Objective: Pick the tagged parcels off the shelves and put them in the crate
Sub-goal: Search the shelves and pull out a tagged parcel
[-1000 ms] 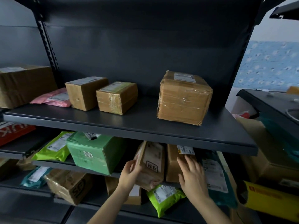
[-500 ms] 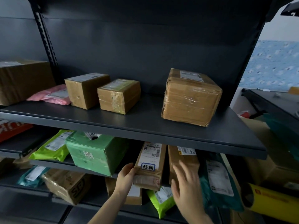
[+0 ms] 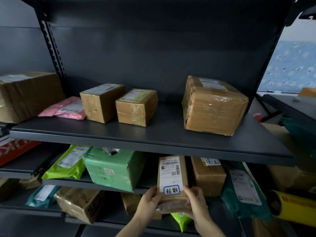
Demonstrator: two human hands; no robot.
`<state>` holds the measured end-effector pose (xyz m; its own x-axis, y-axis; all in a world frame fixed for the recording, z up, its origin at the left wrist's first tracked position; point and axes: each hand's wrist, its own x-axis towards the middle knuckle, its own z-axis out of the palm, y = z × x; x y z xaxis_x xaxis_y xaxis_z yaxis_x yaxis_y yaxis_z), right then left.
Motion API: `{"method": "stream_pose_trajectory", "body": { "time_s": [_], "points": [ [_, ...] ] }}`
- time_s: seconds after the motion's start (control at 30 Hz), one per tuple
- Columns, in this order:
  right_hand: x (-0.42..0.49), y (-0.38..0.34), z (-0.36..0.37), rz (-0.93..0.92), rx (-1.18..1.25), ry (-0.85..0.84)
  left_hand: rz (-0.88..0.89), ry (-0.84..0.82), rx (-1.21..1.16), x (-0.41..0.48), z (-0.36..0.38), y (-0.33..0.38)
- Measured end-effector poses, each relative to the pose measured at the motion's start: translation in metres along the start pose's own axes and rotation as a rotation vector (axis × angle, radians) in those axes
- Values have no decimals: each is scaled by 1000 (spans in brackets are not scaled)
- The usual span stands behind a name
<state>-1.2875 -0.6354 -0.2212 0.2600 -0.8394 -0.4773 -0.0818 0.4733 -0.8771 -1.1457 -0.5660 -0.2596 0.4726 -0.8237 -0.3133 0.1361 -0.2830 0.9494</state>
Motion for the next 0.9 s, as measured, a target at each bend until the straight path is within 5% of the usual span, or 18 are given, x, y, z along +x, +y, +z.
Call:
{"method": "stream_pose_trajectory", "body": {
  "time_s": [0.17, 0.33, 0.47, 0.67, 0.9],
  "points": [
    [-16, 2, 16, 8, 146, 7, 146, -28, 109, -19, -31, 13],
    [-27, -1, 46, 29, 220, -4, 317, 511, 261, -14, -110, 48],
    [-21, -4, 73, 32, 242, 35, 226, 756, 366, 13, -183, 62],
    [-11, -1, 101, 0, 231, 53, 99, 415, 178, 57, -221, 62],
    [-21, 25, 96, -8, 220, 98, 120, 347, 11, 40, -222, 46]
  ]
}}
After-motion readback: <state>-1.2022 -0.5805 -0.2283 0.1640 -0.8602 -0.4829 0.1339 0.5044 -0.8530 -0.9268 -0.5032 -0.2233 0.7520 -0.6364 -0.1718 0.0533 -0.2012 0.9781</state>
